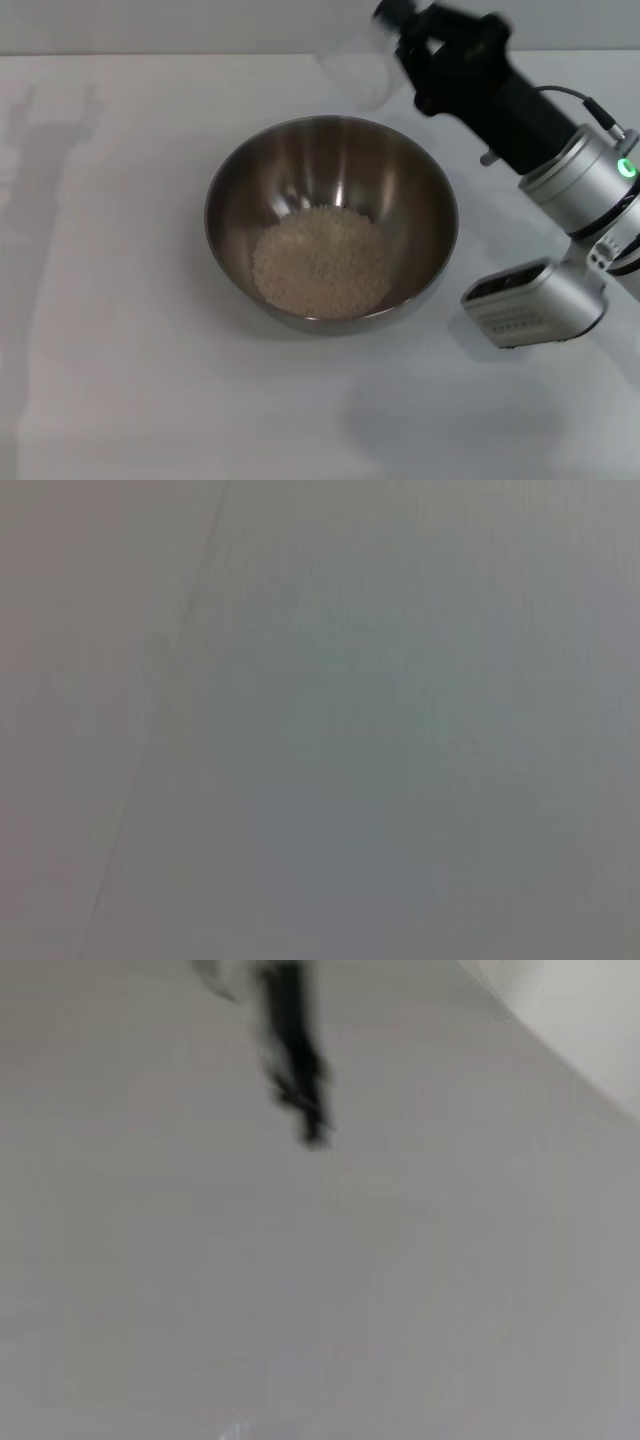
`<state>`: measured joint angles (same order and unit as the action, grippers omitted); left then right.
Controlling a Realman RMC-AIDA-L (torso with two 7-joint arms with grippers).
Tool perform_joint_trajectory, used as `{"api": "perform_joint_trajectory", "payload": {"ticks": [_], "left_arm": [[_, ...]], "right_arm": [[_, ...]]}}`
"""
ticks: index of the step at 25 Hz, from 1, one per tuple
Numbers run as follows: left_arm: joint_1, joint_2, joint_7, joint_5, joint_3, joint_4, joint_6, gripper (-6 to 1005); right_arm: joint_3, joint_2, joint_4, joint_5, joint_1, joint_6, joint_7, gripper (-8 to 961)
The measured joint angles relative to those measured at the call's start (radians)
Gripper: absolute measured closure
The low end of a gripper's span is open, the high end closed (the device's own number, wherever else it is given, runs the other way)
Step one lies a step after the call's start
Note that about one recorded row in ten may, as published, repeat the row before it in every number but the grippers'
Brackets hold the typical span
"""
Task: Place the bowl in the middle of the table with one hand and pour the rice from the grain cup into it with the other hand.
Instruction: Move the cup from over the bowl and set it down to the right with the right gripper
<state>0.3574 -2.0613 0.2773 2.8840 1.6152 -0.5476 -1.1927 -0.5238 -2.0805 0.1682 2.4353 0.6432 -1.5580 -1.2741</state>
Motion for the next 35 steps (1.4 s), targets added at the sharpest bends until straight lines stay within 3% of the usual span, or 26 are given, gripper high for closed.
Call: {"api": "perform_joint_trajectory", "payload": {"ticks": [1, 3, 4, 7, 11, 16, 35], "left_arm": [[0.000, 0.000, 0.000, 0.000, 0.000, 0.000, 0.000, 188], [0.000, 0.000, 0.000, 0.001, 0.000, 0.000, -0.001, 188], [0.000, 0.000, 0.000, 0.001, 0.000, 0.000, -0.002, 188], [0.002, 0.000, 0.000, 0.001, -0.004, 0.000, -0.008, 188], [0.003, 0.000, 0.000, 0.002, -0.008, 0.000, -0.018, 188], [0.003, 0.000, 0.000, 0.003, -0.010, 0.001, -0.038, 188], [-0.014, -0.001, 0.004, 0.003, -0.009, 0.000, -0.112, 188]], "right_arm": [[-0.066, -0.003, 0.046, -0.002, -0.032, 0.000, 0.129, 934], [-0.101, -0.004, 0.069, -0.002, -0.049, 0.002, 0.204, 934], [-0.166, -0.007, 0.111, -0.005, -0.083, 0.010, 0.371, 934], [-0.210, -0.010, 0.138, -0.035, -0.114, 0.021, 0.542, 934], [-0.224, -0.012, 0.189, -0.167, -0.162, 0.085, 0.817, 934], [-0.235, -0.010, 0.184, -0.212, -0.202, 0.226, 1.081, 934], [-0.228, -0.011, 0.185, -0.254, -0.205, 0.584, 1.208, 928]]}}
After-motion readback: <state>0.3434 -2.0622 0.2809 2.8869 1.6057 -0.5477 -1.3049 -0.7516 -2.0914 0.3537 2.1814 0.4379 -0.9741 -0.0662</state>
